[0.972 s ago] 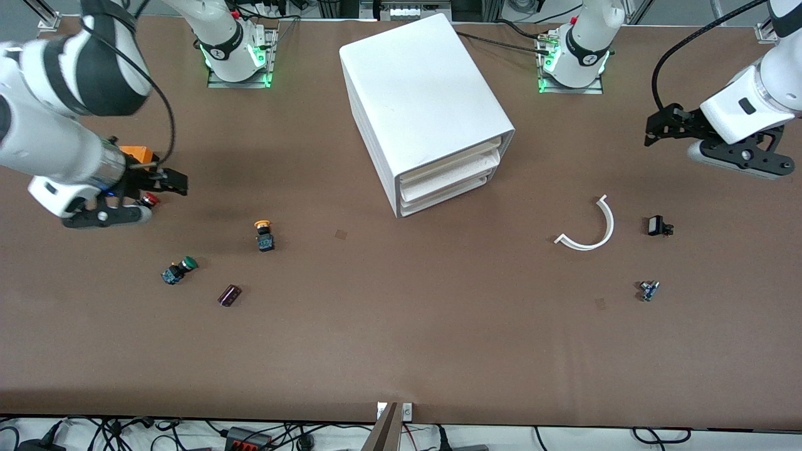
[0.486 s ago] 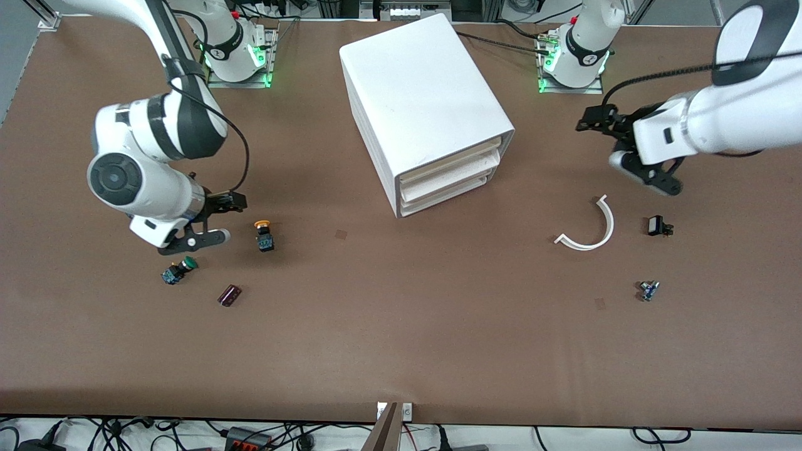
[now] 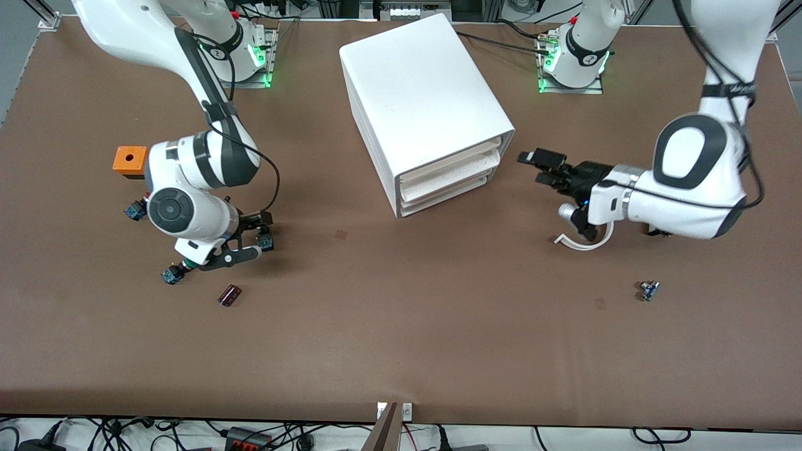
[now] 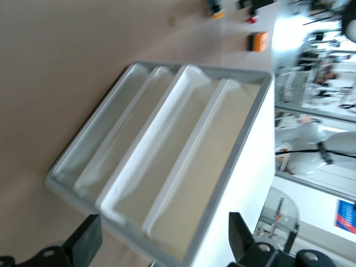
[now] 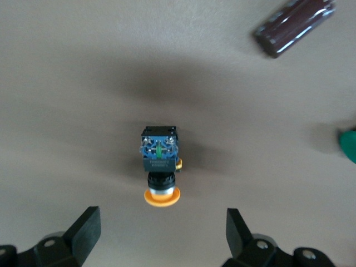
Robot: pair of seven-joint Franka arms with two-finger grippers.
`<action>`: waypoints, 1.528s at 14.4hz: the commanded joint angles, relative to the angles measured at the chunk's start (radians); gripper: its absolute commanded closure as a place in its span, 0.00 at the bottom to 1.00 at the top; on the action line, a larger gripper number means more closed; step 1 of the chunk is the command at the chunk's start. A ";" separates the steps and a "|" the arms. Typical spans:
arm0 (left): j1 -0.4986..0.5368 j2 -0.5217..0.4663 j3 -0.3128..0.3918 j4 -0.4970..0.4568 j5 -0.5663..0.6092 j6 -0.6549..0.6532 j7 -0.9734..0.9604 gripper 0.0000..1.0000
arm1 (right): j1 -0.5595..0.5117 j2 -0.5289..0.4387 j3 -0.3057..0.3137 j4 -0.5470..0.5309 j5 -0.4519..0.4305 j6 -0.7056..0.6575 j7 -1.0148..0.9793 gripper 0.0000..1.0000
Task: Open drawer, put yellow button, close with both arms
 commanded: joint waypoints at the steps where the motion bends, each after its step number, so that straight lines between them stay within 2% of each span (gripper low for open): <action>1: -0.002 0.006 -0.034 -0.129 -0.138 0.096 0.177 0.00 | 0.003 0.045 0.015 0.002 0.017 0.046 -0.009 0.00; 3: -0.002 0.012 -0.061 -0.174 -0.160 0.115 0.229 0.00 | 0.001 0.069 0.017 0.004 0.019 0.073 -0.009 0.00; 6: -0.004 0.011 -0.099 -0.256 -0.261 0.116 0.280 0.00 | 0.000 0.097 0.017 0.006 0.043 0.083 -0.008 0.00; 7: -0.002 0.012 -0.119 -0.263 -0.259 0.122 0.284 0.06 | 0.000 0.100 0.017 0.004 0.043 0.094 -0.010 0.00; 9: -0.004 0.014 -0.125 -0.274 -0.259 0.122 0.303 0.31 | 0.000 0.112 0.017 0.007 0.043 0.099 -0.010 0.00; 11: -0.005 0.017 -0.125 -0.282 -0.259 0.122 0.306 0.39 | -0.002 0.121 0.017 0.007 0.043 0.099 -0.010 0.02; 12: -0.005 0.015 -0.134 -0.289 -0.258 0.122 0.318 0.50 | -0.003 0.123 0.017 0.006 0.043 0.097 -0.010 0.05; 14: -0.005 0.020 -0.137 -0.294 -0.258 0.122 0.366 0.67 | -0.002 0.125 0.017 0.004 0.045 0.096 -0.010 0.19; 15: -0.005 0.035 -0.137 -0.293 -0.258 0.122 0.401 0.77 | -0.003 0.129 0.017 0.004 0.045 0.096 -0.010 0.36; 16: -0.005 0.046 -0.137 -0.290 -0.258 0.122 0.422 0.87 | -0.005 0.129 0.017 0.004 0.045 0.096 -0.010 0.46; 17: -0.005 0.054 -0.136 -0.283 -0.258 0.124 0.426 0.92 | -0.008 0.131 0.015 0.004 0.045 0.093 -0.010 0.50; 20: 0.002 0.070 -0.125 -0.224 -0.239 0.124 0.416 0.95 | -0.007 0.128 0.017 0.007 0.045 0.086 -0.010 0.69; 22: 0.013 0.129 -0.116 -0.114 -0.171 0.124 0.404 0.95 | -0.007 0.115 0.017 0.018 0.045 0.085 -0.009 0.85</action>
